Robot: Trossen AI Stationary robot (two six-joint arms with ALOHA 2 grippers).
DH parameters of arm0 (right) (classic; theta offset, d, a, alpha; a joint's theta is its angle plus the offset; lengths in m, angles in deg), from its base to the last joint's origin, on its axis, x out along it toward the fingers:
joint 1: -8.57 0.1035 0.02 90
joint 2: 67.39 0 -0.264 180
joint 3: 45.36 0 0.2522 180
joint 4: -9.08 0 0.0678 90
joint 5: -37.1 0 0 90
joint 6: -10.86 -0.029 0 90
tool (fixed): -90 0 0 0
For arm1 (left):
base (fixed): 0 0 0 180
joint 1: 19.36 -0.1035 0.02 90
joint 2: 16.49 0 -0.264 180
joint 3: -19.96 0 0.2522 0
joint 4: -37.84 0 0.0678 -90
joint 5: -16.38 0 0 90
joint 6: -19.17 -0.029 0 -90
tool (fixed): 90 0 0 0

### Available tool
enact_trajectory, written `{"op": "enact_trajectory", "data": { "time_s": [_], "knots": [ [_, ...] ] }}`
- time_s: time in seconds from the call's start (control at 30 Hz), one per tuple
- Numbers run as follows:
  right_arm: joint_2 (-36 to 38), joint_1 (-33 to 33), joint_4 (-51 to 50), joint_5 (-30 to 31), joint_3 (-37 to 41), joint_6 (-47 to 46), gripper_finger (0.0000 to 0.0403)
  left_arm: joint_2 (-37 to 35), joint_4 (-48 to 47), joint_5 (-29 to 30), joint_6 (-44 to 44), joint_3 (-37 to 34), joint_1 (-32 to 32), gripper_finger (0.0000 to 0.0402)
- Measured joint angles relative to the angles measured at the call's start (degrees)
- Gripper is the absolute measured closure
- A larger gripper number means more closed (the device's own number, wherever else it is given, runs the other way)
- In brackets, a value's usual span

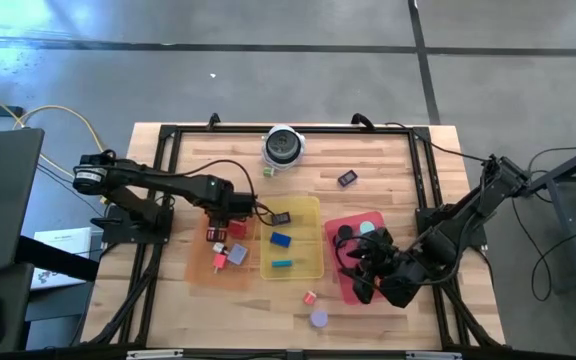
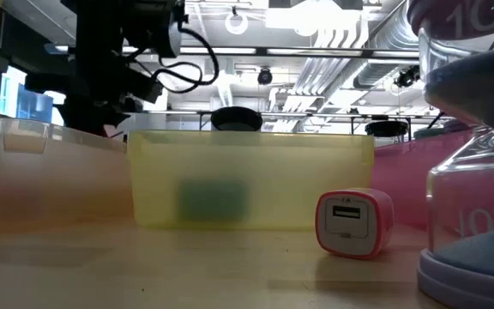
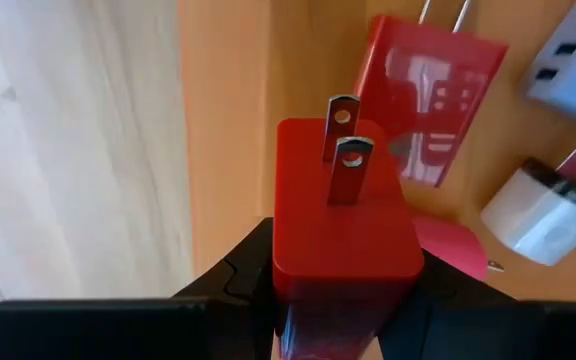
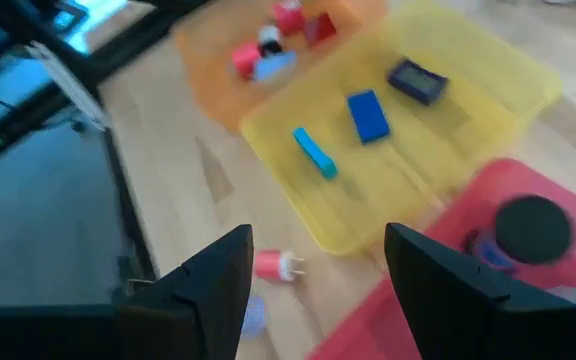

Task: Pick & Place Office items
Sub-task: Put the red charger adaptor into the orange bin, then put the blue digital timer into the yellow bin

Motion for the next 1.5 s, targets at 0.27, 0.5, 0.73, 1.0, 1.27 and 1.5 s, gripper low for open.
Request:
{"op": "enact_trajectory", "data": {
  "time_s": [0.27,0.5,0.73,1.0,1.27,1.5],
  "knots": [
    [0.04,0.0,3.27,2.28,0.0,5.31,0.0186,0.0,3.02,-0.76,0.95,-3.24,-0.23,0.0295],
    [0.04,0.0,2.67,2.27,0.0,5.3,0.0186,0.0,4.33,-0.82,1.73,-4.92,-0.6,0.0295],
    [0.04,0.0,2.28,2.46,0.0,5.54,0.0186,0.0,4.68,-0.67,1.72,-4.96,-2.25,0.0233],
    [0.04,0.0,1.94,2.33,0.0,5.52,0.0186,-0.01,5.91,-0.14,1.73,-4.96,-2.9,0.0205],
    [0.04,0.0,1.89,2.23,0.0,5.28,0.0186,-0.58,4.28,-1.77,10.16,-4.88,-2.46,0.0202],
    [0.04,-0.19,1.85,3.4,0.0,5.16,0.0186,-1.65,-1.31,-1.94,10.64,-2.25,-2.48,0.0202]
  ]
}}
